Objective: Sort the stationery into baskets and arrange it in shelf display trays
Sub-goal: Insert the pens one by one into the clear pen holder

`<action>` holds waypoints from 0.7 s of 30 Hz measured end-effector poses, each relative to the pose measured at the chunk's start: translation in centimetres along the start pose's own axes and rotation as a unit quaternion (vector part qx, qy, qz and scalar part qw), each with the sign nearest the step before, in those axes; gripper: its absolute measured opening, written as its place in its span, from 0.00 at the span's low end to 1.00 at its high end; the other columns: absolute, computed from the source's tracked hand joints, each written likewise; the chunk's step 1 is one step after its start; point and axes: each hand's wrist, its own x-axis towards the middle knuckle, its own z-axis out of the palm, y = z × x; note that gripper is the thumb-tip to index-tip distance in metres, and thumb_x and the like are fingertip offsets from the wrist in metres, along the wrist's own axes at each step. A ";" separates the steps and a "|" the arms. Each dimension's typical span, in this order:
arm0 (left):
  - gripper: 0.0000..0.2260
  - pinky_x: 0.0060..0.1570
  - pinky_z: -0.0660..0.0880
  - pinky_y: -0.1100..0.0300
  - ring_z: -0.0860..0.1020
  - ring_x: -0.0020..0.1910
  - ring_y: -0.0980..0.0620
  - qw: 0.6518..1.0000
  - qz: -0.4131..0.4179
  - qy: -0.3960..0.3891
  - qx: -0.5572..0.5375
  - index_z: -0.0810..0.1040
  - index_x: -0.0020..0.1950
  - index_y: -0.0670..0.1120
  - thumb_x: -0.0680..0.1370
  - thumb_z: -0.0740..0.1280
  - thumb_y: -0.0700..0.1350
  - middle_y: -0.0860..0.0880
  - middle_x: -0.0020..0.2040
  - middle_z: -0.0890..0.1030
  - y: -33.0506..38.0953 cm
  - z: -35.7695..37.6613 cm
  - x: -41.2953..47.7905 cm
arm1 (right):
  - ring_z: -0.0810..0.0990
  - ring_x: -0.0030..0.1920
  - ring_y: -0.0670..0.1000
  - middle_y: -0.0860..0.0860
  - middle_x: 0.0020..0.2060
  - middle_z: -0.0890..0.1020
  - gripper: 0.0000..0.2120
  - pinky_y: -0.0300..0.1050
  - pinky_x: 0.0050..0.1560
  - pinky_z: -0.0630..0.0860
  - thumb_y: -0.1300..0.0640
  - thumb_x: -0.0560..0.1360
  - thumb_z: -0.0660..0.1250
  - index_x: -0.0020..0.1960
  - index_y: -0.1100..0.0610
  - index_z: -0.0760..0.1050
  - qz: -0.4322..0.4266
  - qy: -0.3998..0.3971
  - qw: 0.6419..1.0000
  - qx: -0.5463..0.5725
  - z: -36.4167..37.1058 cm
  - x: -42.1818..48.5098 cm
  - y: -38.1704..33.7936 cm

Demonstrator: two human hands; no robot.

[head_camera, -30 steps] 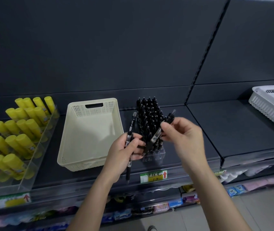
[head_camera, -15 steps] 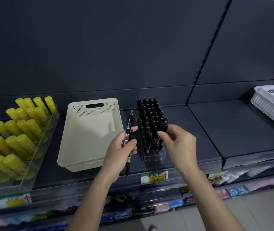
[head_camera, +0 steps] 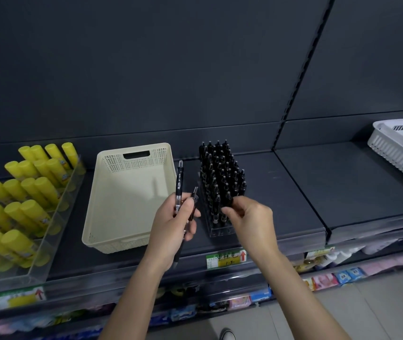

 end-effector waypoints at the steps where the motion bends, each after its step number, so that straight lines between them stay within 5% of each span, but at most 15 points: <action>1: 0.10 0.24 0.66 0.64 0.73 0.27 0.55 1.000 0.001 -0.004 -0.008 0.79 0.45 0.62 0.80 0.62 0.48 0.54 0.35 0.80 0.0 0.0 -0.1 | 0.78 0.36 0.54 0.55 0.33 0.80 0.10 0.50 0.38 0.76 0.57 0.73 0.71 0.39 0.64 0.77 0.002 -0.002 1.000 -0.005 -0.1 0.0 0.0; 7: 0.12 0.34 0.72 0.61 0.74 0.33 0.51 0.998 0.014 -0.057 -0.018 0.80 0.54 0.61 0.75 0.64 0.46 0.49 0.35 0.79 0.0 -0.4 -0.2 | 0.78 0.39 0.42 0.46 0.39 0.81 0.09 0.25 0.39 0.71 0.54 0.72 0.72 0.50 0.57 0.79 0.035 0.038 0.999 0.013 -1.6 -0.5 -0.6; 13: 0.06 0.34 0.75 0.62 0.79 0.35 0.52 0.995 0.040 -0.087 -0.017 0.80 0.51 0.49 0.76 0.65 0.44 0.46 0.40 0.83 0.6 0.8 -0.4 | 0.78 0.34 0.42 0.45 0.32 0.81 0.03 0.39 0.39 0.78 0.56 0.71 0.73 0.40 0.51 0.80 0.064 -0.024 0.980 0.187 -3.0 -0.1 -3.7; 17: 0.04 0.37 0.77 0.62 0.81 0.37 0.52 0.994 0.034 -0.102 0.001 0.78 0.51 0.44 0.79 0.63 0.41 0.47 0.38 0.83 0.5 1.6 -0.6 | 0.75 0.31 0.48 0.52 0.29 0.76 0.10 0.54 0.39 0.77 0.60 0.72 0.72 0.36 0.62 0.74 0.082 -0.069 0.964 0.241 -3.0 -0.1 -4.1; 19: 0.05 0.43 0.79 0.58 0.83 0.42 0.51 0.995 0.036 -0.087 0.032 0.78 0.50 0.47 0.80 0.63 0.41 0.48 0.42 0.84 0.4 1.6 -0.5 | 0.77 0.33 0.55 0.64 0.34 0.78 0.08 0.55 0.39 0.78 0.62 0.72 0.71 0.39 0.66 0.75 0.087 -0.050 0.955 0.280 -3.3 -0.1 -3.9; 21: 0.05 0.47 0.79 0.57 0.83 0.46 0.53 0.994 0.041 -0.057 0.083 0.78 0.50 0.50 0.80 0.63 0.43 0.53 0.43 0.84 0.4 1.4 -0.2 | 0.77 0.36 0.55 0.69 0.39 0.77 0.06 0.45 0.37 0.80 0.62 0.73 0.71 0.41 0.64 0.76 0.095 -0.013 0.944 0.317 -4.1 0.0 -3.6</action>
